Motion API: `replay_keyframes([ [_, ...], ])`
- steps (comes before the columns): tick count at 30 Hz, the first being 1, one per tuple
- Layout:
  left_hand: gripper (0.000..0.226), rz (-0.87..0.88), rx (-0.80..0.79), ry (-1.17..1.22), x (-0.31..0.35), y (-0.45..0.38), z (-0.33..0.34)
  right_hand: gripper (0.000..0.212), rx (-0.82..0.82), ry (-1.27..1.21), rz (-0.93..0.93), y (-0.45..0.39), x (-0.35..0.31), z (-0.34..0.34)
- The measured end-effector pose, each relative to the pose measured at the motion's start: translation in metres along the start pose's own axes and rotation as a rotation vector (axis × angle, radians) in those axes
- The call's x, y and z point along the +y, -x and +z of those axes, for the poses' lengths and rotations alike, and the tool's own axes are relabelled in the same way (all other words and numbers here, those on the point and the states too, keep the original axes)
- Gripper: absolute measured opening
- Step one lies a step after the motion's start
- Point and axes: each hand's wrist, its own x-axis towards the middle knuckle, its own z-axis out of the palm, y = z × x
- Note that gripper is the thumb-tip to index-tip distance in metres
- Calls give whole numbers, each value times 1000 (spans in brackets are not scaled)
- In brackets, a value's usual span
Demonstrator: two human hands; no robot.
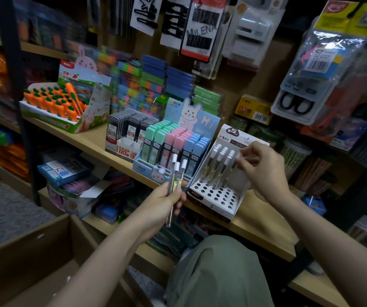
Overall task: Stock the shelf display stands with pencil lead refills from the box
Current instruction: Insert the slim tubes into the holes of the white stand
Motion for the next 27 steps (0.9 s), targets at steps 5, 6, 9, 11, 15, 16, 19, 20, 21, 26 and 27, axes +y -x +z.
replay_keyframes([
  [5, 25, 21, -104, 36, 10, 9, 0, 11, -70, 73, 7, 2, 0, 0],
  [6, 25, 28, -116, 45, 12, 10, 0, 13, -70, 88, 2, 4, -2, -1],
  [9, 26, 42, -168, 87, 15, 12, 2, 22, 40, 86, -84, 11, -15, -6],
  [11, 27, 37, -197, 125, 16, 13, 3, 21, 36, -30, -134, 18, -32, -7],
  [15, 24, 39, -204, 110, 18, 13, 6, 30, -212, -282, -19, 26, -64, 7],
  [16, 25, 42, -205, 92, 19, 15, 5, 32, -240, -331, 19, 26, -69, 12],
  [19, 26, 44, -227, 76, 23, 19, 7, 27, -258, -431, 85, 31, -73, 20],
  [20, 25, 36, -227, 88, 23, 19, 7, 24, -262, -457, 93, 31, -72, 19],
  [21, 25, 29, -218, 102, 24, 19, 7, 22, -258, -473, 91, 30, -71, 16],
  [26, 27, 46, -41, -52, 21, 16, 0, 24, -38, -326, -69, 12, -47, -25],
  [27, 26, 43, -32, -64, 20, 16, -1, 24, -3, -259, -113, 11, -40, -32],
])
